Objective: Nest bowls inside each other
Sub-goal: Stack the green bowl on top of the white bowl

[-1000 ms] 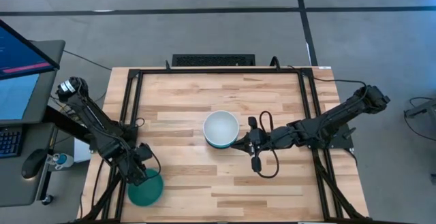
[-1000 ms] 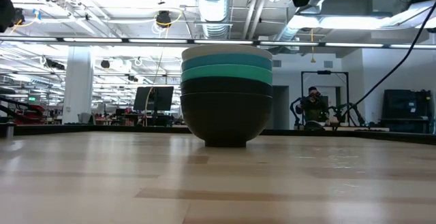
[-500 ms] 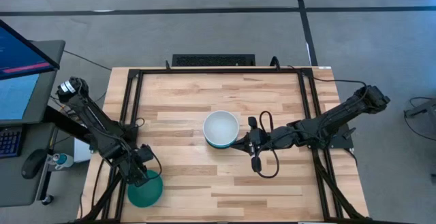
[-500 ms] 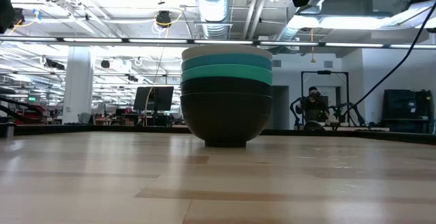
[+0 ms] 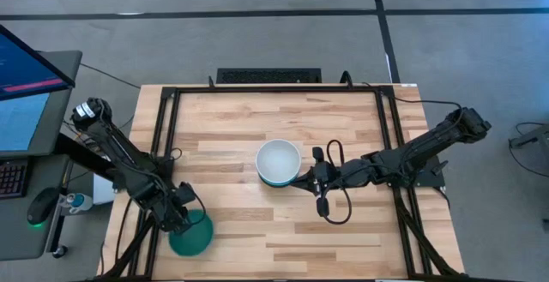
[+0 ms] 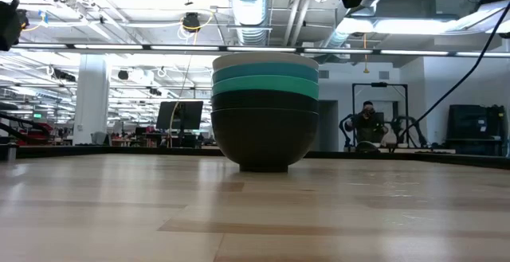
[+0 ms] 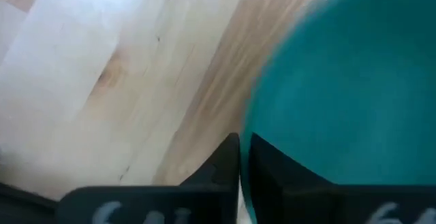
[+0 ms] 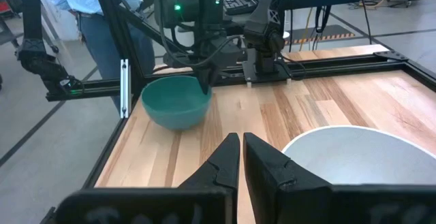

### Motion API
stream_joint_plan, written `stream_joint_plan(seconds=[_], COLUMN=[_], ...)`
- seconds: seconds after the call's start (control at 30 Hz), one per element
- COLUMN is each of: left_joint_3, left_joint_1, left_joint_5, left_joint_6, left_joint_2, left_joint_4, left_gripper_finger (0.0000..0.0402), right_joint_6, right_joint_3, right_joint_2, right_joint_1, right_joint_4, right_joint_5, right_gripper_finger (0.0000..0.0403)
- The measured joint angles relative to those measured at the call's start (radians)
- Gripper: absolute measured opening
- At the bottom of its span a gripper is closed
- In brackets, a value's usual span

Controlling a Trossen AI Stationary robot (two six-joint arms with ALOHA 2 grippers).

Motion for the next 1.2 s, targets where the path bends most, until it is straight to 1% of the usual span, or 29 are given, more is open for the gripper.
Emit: stream_joint_plan(seconds=[0.13, 0.23, 0.33, 0.4, 0.53, 0.6, 0.67, 0.8, 0.97, 1.1, 1.2], left_joint_3=[0.006, 0.045, 0.11, 0.157, 0.266, 0.329, 0.386, 0.491, 0.628, 0.749, 0.867], left_joint_1=[0.0, 0.002, 0.022, 0.048, 0.121, 0.17, 0.23, 0.373, 0.549, 0.675, 0.753], left_joint_5=[-0.001, -0.049, -0.097, -0.104, -0.111, -0.151, -0.187, -0.21, -0.239, -0.212, -0.14], left_joint_6=[-0.026, -0.04, -0.035, -0.021, -0.011, 0.009, 0.054, 0.204, 0.423, 0.545, 0.632], left_joint_2=[0.0, 0.0, 0.0, 0.0, 0.0, 0.0, 0.0, 0.032, 0.151, 0.275, 0.367], left_joint_4=[0.016, -0.008, -0.073, -0.124, -0.264, -0.31, -0.339, -0.353, -0.355, -0.343, -0.346], left_gripper_finger=[0.0003, 0.0002, 0.0002, 0.0001, 0.0001, 0.0001, 0.0001, 0.0, 0.0, 0.0, 0.0], right_joint_6=[0.0, 0.0, 0.0, 0.0, 0.0, 0.0, -0.003, -0.007, 0.031, 0.048, 0.052], right_joint_3=[0.0, 0.0, 0.0, 0.0, 0.0, 0.0, -0.001, -0.053, -0.165, -0.253, -0.306], right_joint_2=[0.0, 0.0, -0.001, -0.013, -0.057, -0.093, -0.136, -0.234, -0.382, -0.506, -0.593], right_joint_1=[0.0, 0.0, 0.0, 0.003, 0.009, 0.009, 0.008, 0.009, 0.009, 0.009, 0.009], right_joint_4=[0.0, -0.001, -0.012, -0.061, -0.168, -0.209, -0.245, -0.246, -0.256, -0.257, -0.26], right_joint_5=[0.0, 0.0, 0.0, 0.0, 0.0, 0.001, 0.004, 0.004, 0.004, 0.004, 0.004], right_gripper_finger=[0.0044, 0.0044, 0.0044, 0.0044, 0.0044, 0.0044, 0.0044, 0.0044, 0.0044, 0.0044, 0.0044])
